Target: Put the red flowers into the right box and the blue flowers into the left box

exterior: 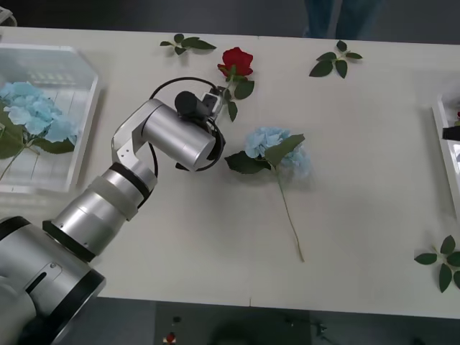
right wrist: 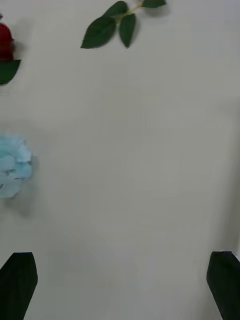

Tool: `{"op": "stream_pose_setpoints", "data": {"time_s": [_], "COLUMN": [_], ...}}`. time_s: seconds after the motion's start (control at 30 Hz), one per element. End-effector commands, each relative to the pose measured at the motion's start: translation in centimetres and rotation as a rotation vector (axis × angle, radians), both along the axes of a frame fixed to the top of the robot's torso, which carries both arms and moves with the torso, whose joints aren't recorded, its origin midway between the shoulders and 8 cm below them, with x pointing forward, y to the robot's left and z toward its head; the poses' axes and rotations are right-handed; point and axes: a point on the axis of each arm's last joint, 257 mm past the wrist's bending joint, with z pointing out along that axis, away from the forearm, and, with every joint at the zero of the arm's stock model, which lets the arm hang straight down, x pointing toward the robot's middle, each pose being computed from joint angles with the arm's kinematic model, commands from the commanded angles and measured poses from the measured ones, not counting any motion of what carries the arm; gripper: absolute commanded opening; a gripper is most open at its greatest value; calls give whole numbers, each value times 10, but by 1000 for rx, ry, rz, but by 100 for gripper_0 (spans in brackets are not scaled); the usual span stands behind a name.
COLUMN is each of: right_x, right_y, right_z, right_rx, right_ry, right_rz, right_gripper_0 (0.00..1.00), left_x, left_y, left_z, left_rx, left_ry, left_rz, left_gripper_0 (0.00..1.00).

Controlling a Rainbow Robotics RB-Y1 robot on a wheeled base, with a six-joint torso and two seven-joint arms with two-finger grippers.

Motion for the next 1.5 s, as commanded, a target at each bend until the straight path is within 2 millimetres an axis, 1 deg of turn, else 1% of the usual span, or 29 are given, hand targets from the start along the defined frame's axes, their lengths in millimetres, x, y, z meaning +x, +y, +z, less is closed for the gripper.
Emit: {"op": "stream_pose_setpoints", "data": {"time_s": [0.03,0.07,0.1,0.17,0.23,0.27,0.3,0.43,0.47,0.6,0.63,0.67,0.7,0.73,0.77,0.8,0.87,0.9,0.93,0.97,1.0,1.03,1.1,1.13,1.27,1.37,1.4,1.5], "right_x": [4,2,0,-7,-14,-17,-20,-30,-31,-37,-36,-36,-34,-32,-32,-32,-30,-31,-31,-31,-32,-31,-29,-28,-22,-16,-10,-1], "right_y": [54,68,75,100,118,132,138,174,178,208,217,221,231,239,243,253,261,267,272,275,278,280,284,287,290,292,293,293], "right_z": [13,14,13,13,13,14,14,11,11,5,2,0,-4,-8,-11,-16,-25,-31,-37,-40,-46,-51,-59,-64,-80,-95,-101,-114], "right_rx": [61,68,70,74,75,74,69,33,27,-18,-35,-45,-63,-90,-102,-120,-157,-174,-178,-180,-187,-194,-189,-175,-157,-148,-150,-167], "right_ry": [32,45,52,81,104,113,118,135,135,147,143,140,132,123,120,117,109,108,114,116,119,121,136,153,183,196,193,184], "right_rz": [-2,0,1,0,-5,-7,-9,2,4,32,46,54,72,90,100,116,132,135,125,120,108,93,69,51,-5,-45,-58,-68], "right_gripper_0": [100,100,100,100,100,100,100,100,100,100,100,100,100,100,100,100,100,100,100,100,100,100,100,100,100,100,100,100], "left_x": [13,13,13,12,11,11,10,9,8,6,6,5,5,4,4,3,3,2,2,1,1,0,0,0,-2,-6,-12,-24], "left_y": [10,13,13,15,16,17,16,18,18,19,19,19,19,19,19,19,19,19,21,22,22,23,25,26,36,45,49,58], "left_z": [20,18,17,14,11,11,10,6,4,0,-1,-2,-2,-3,-4,-5,-6,-8,-9,-11,-11,-13,-15,-16,-24,-34,-36,-36], "left_rx": [-19,-20,-20,-24,-23,-22,-22,-24,-23,-20,-19,-18,-17,-18,-16,-14,-5,1,5,6,5,5,8,10,13,3,-13,-41], "left_ry": [-53,-55,-56,-56,-51,-50,-49,-50,-52,-48,-47,-46,-45,-44,-43,-41,-42,-41,-41,-39,-41,-42,-45,-47,-54,-54,-48,-49], "left_rz": [15,17,15,16,17,16,15,16,13,8,8,7,6,6,6,4,-2,-5,-5,-5,-5,-7,-10,-12,-16,-24,-26,-38], "left_gripper_0": [94,97,100,100,100,100,100,100,100,100,97,91,80,74,72,67,56,39,26,20,12,6,1,0,0,0,0,0]}}
